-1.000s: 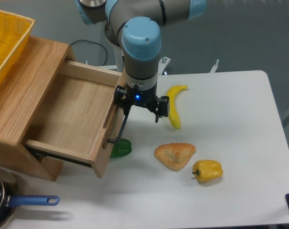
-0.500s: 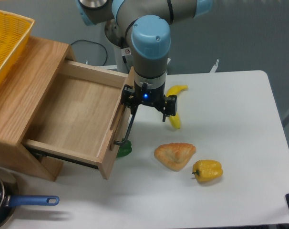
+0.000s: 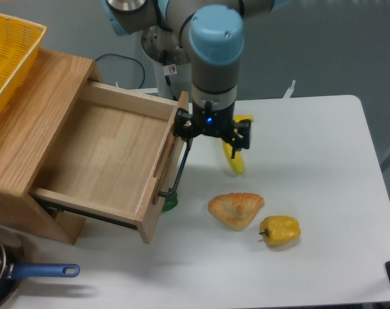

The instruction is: Slide open the top drawer

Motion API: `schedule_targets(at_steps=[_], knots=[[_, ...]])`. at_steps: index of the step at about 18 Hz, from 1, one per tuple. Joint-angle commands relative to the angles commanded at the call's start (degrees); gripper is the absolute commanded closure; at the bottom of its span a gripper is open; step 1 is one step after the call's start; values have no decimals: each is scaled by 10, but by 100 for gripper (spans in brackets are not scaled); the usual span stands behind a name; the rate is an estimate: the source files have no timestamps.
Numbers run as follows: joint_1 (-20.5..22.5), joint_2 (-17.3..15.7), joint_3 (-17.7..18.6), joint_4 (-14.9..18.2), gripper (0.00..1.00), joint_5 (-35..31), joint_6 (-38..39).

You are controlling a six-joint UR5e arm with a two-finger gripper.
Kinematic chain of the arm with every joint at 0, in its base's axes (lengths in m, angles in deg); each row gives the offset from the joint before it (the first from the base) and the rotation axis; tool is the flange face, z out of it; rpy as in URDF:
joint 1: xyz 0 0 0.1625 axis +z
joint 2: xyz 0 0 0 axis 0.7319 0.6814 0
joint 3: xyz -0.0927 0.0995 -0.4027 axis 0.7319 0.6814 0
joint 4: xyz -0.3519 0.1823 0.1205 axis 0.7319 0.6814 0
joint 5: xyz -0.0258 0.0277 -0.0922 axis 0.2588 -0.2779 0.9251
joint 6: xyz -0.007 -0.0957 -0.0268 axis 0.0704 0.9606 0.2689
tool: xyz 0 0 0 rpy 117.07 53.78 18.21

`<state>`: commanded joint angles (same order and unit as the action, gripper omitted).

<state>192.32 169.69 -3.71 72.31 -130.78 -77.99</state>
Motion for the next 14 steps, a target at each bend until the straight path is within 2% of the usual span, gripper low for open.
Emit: schedule_targets(at_steps=[8, 12, 14], knots=[[58, 0, 0, -2, 0, -1, -76], [94, 11, 3, -19, 0, -1, -111], [111, 19, 3, -22, 0, -1, -168]])
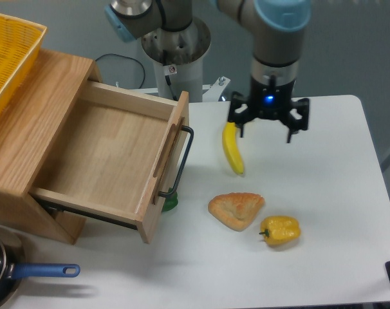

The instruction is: Slide open the top drawer

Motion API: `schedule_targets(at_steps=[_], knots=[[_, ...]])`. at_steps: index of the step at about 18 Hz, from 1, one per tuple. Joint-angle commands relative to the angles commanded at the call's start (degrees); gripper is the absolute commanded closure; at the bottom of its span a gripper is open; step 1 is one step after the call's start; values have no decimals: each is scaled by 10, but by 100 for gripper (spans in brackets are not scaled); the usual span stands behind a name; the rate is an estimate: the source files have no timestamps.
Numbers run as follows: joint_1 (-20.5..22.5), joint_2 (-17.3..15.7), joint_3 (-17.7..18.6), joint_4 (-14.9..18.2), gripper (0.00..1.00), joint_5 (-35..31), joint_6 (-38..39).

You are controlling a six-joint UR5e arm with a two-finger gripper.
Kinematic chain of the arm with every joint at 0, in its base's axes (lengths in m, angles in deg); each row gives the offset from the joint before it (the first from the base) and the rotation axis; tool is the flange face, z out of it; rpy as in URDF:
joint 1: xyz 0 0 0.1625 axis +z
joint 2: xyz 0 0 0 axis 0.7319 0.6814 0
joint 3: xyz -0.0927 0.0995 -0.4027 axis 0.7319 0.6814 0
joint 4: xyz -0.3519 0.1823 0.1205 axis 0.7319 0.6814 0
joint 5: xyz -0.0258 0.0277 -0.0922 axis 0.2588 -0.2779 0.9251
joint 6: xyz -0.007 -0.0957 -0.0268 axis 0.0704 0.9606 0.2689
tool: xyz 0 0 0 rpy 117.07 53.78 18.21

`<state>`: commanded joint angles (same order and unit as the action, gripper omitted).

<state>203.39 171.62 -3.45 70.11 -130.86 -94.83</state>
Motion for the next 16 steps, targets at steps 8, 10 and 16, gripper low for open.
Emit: schedule_targets(at_steps=[8, 10, 16], knots=[[38, 55, 13, -3, 0, -4, -161], [39, 85, 7, -13, 0, -11, -170], [43, 134, 8, -55, 0, -25, -201]])
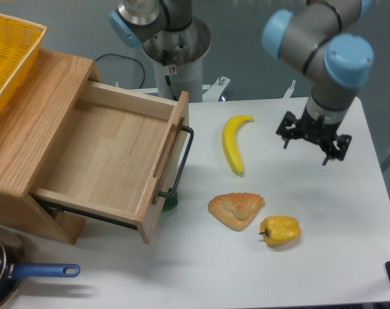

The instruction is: Slide open the top drawer

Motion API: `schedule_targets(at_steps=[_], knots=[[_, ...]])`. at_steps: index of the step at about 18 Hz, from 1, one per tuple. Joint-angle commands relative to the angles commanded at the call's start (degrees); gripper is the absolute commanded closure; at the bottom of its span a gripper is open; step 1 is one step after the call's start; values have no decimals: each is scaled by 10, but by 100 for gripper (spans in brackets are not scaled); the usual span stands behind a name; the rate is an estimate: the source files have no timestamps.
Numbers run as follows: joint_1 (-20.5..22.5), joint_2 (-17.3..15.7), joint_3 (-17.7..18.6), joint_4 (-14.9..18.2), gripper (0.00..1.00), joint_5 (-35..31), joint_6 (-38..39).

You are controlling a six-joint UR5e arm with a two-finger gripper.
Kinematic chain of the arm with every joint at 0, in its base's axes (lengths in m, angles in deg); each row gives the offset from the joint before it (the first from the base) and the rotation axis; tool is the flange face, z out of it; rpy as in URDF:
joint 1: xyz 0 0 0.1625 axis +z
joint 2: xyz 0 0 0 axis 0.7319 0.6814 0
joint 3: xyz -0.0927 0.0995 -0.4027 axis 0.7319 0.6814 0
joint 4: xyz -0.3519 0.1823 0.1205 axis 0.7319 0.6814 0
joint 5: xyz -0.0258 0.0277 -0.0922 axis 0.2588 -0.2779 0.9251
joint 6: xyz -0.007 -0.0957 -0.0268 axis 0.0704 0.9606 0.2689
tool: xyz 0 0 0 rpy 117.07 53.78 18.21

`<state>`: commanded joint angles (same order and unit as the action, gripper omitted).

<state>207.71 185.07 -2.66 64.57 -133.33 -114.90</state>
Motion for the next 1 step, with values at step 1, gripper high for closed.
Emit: schedule_targets(at_steps=[1], knots=[[0, 1, 0, -2, 0, 0, 0]])
